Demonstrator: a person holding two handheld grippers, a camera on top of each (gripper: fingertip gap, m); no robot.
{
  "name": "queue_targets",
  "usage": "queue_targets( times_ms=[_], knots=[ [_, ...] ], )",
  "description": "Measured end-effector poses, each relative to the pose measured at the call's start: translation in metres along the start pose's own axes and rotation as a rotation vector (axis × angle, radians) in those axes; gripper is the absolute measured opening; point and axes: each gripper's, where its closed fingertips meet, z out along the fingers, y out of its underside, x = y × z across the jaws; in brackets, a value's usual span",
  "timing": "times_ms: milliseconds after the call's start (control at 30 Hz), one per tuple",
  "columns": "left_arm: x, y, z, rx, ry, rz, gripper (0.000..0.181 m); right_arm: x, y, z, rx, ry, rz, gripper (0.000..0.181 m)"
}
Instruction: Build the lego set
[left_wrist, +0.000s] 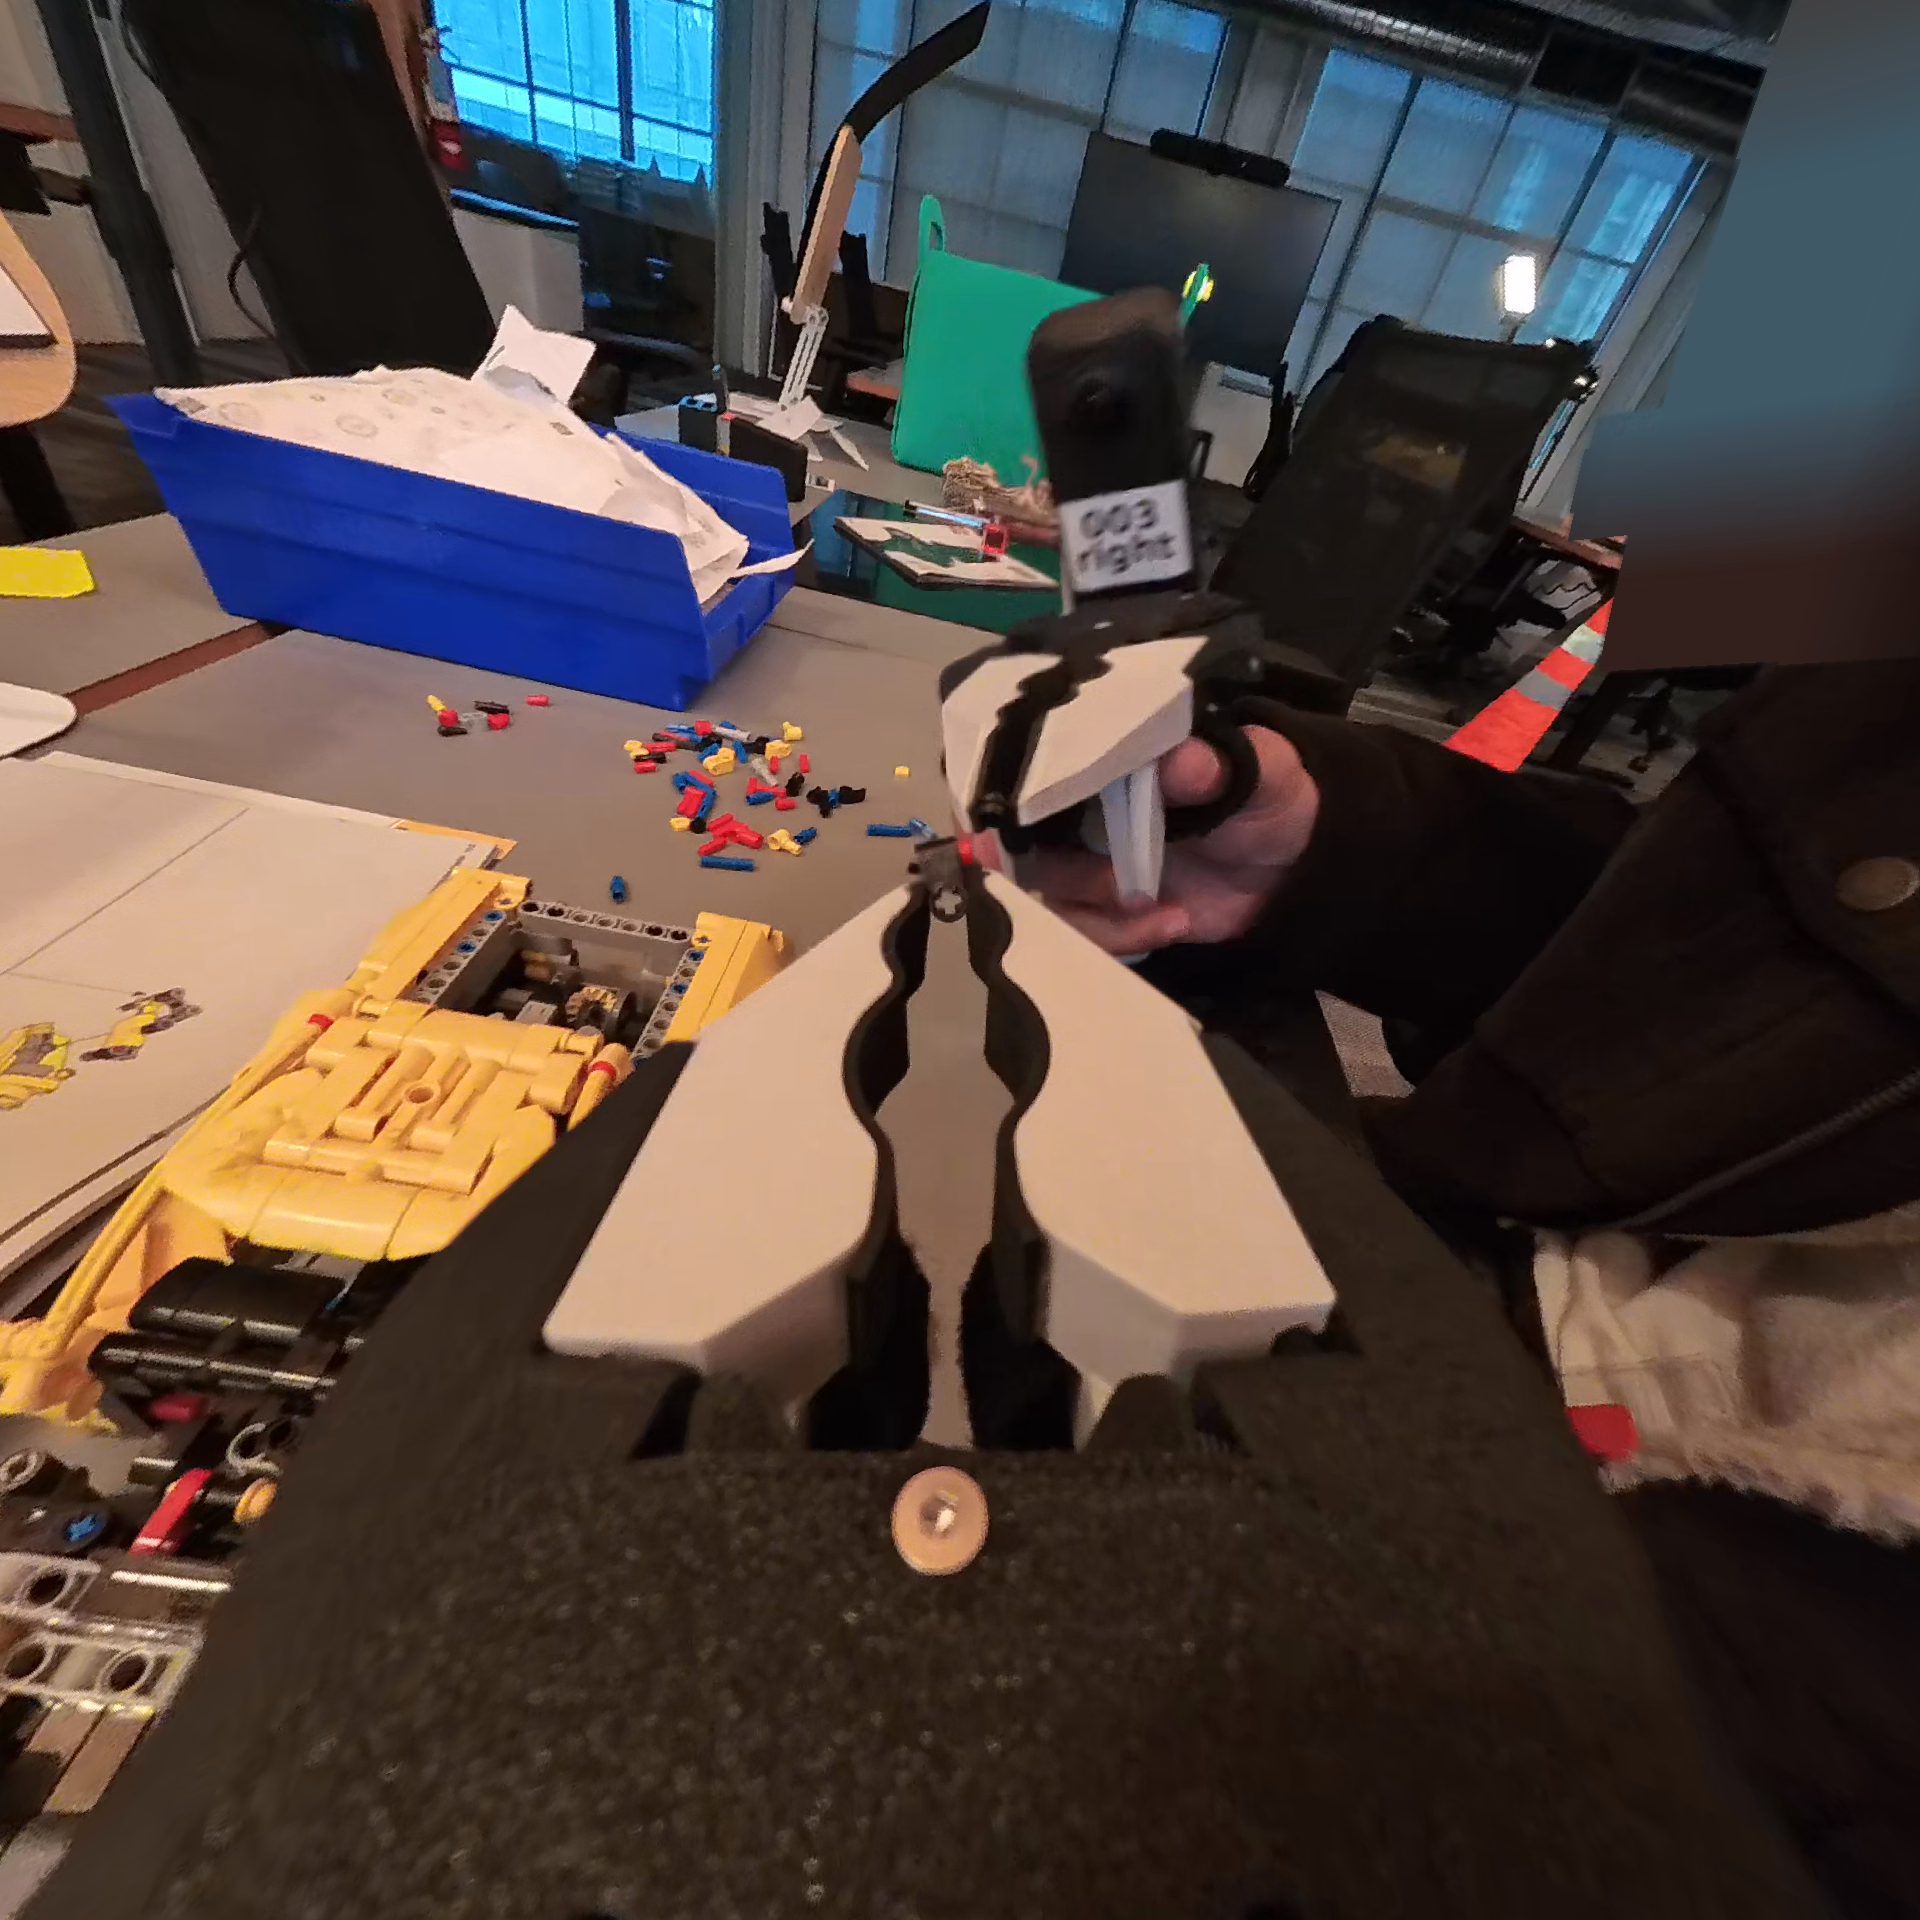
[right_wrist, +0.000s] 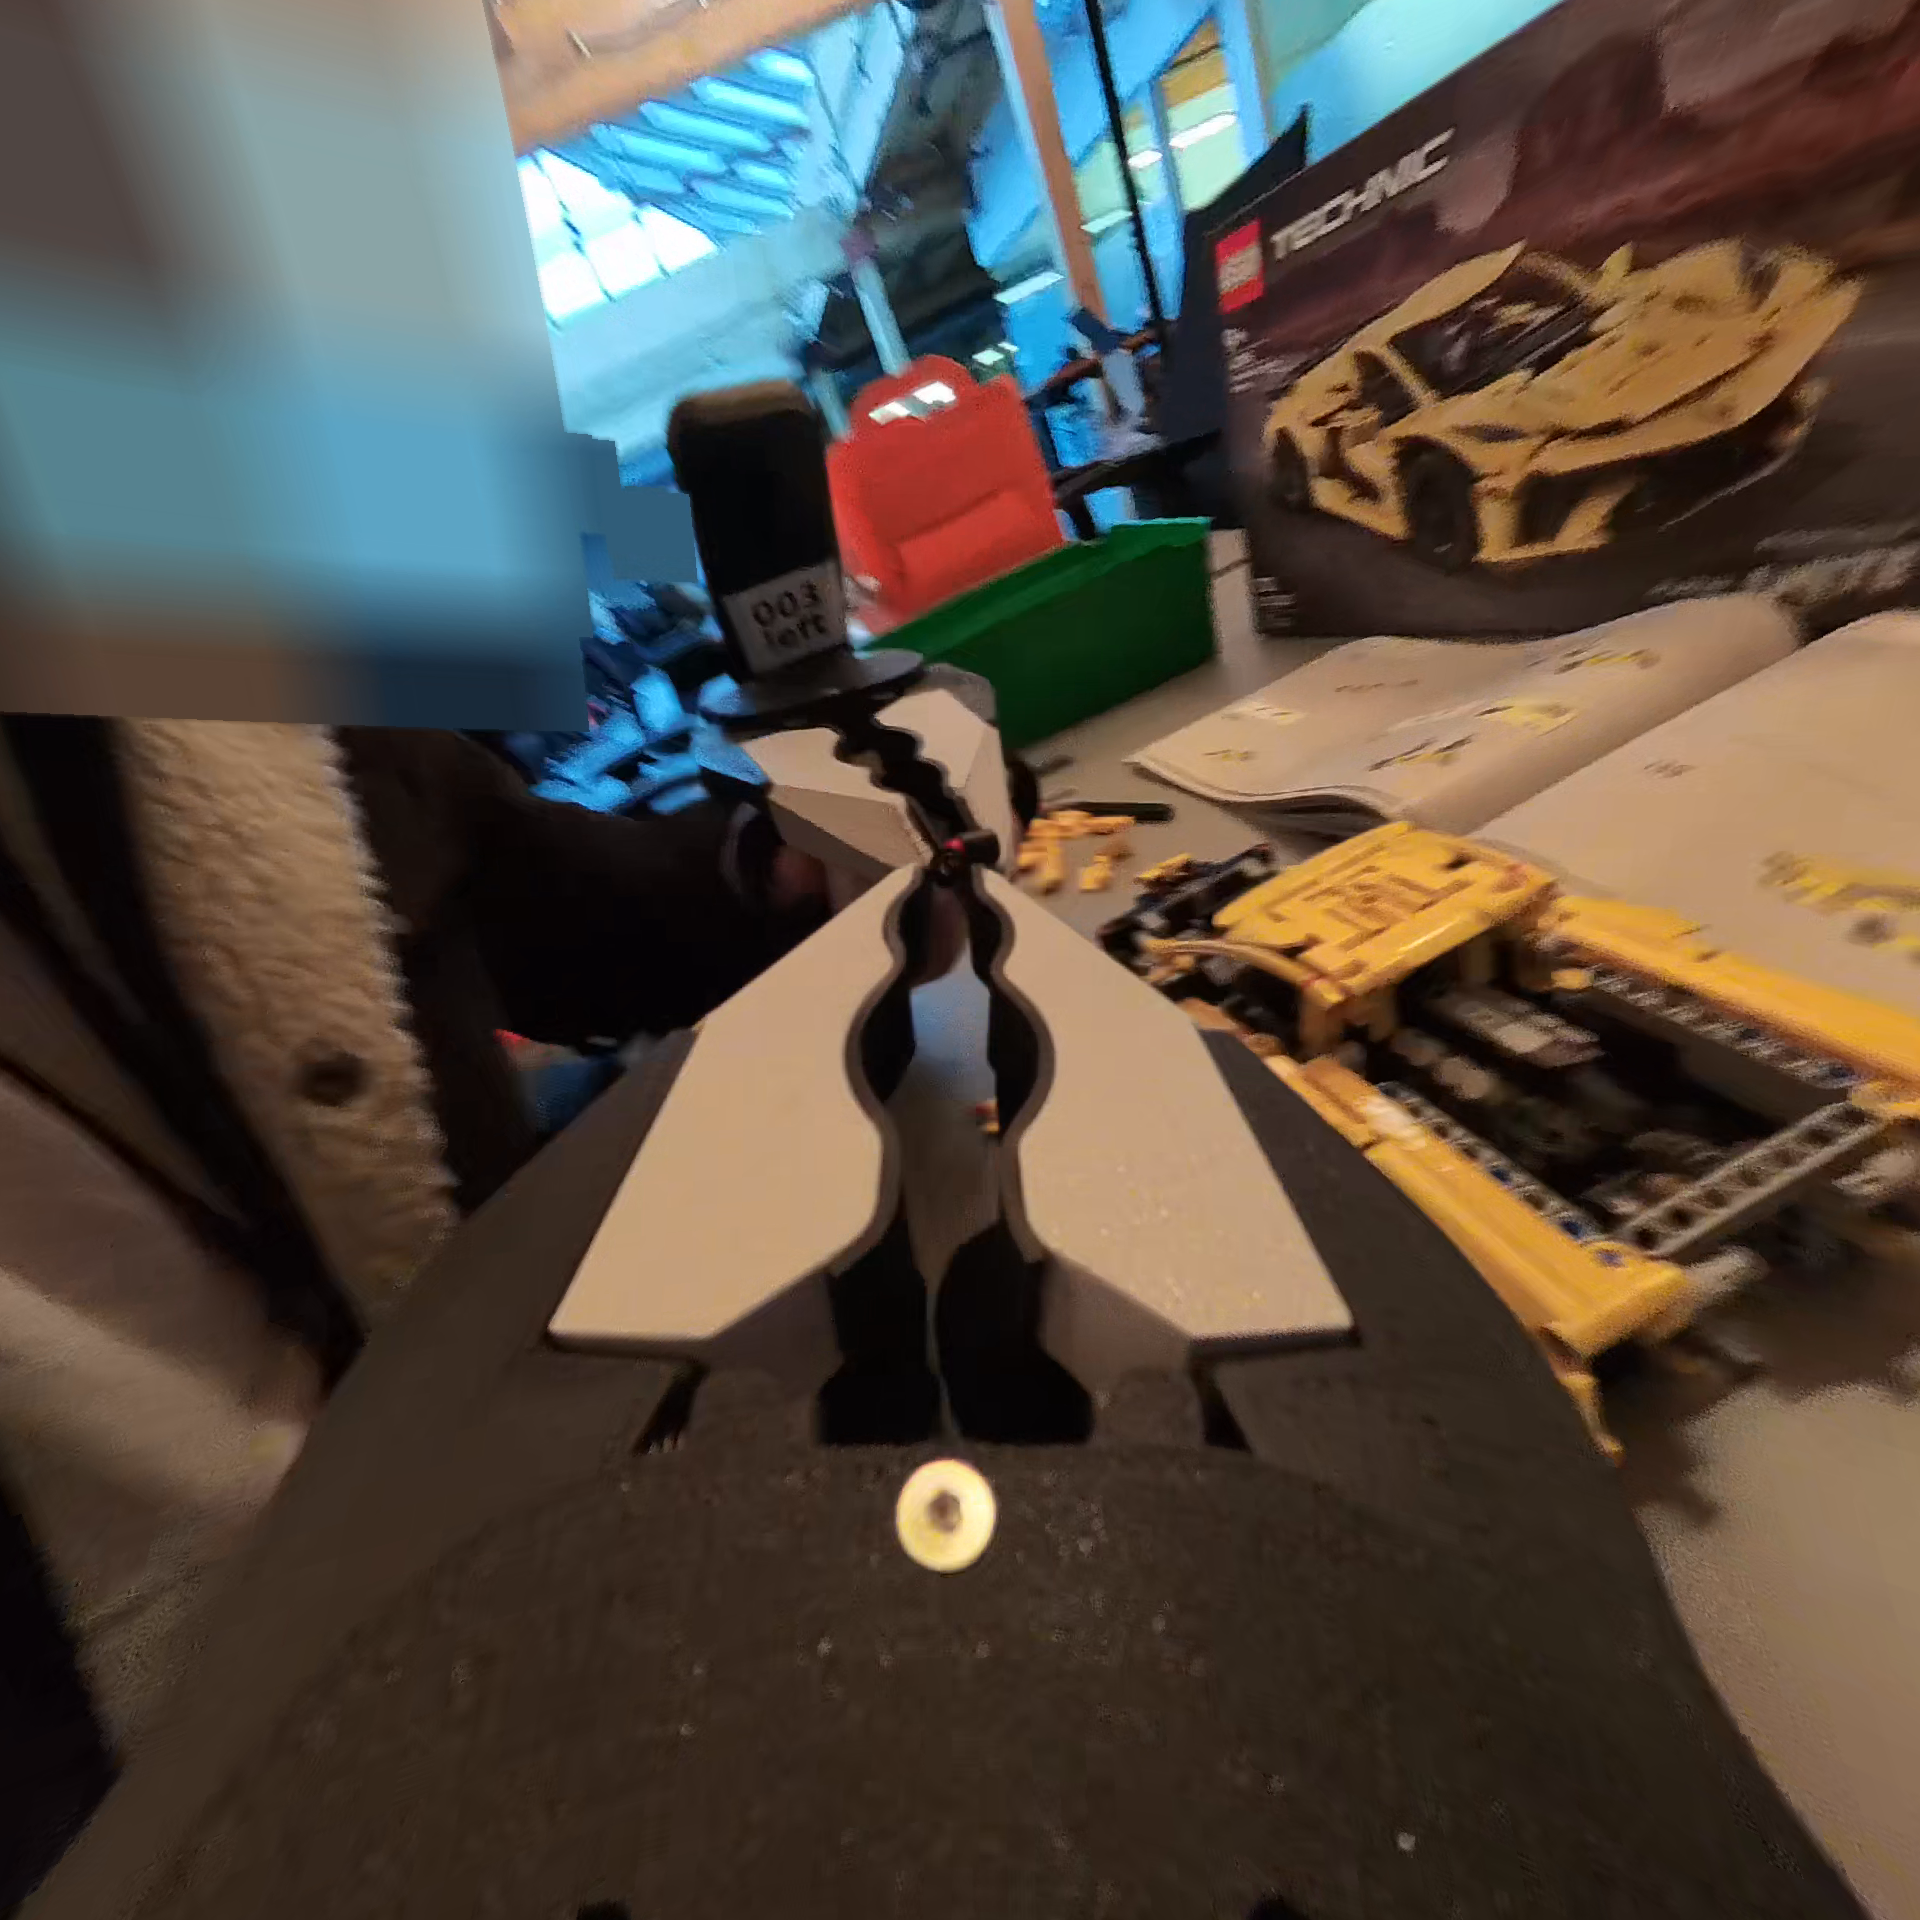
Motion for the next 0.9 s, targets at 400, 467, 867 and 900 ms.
queue_targets(
  times_ms=[400, 467, 867, 900],
  knots=[
    [-0.008, 0.010, 0.002, -0.048, -0.023, -0.027, 0.007, 0.011, 0.007, 0.012, -0.248, 0.352, -0.544, 0.006],
    [-0.008, 0.011, 0.003, -0.052, -0.025, -0.029, 0.007, 0.012, 0.008, 0.010, -0.272, 0.374, -0.589, 0.005],
    [-0.010, 0.020, 0.006, -0.099, -0.027, -0.044, 0.007, 0.020, 0.025, 0.005, -0.477, 0.418, -0.705, 0.003],
    [-0.011, 0.021, 0.006, -0.108, -0.035, -0.041, 0.007, 0.020, 0.024, 0.005, -0.469, 0.426, -0.713, 0.003]
  ],
)
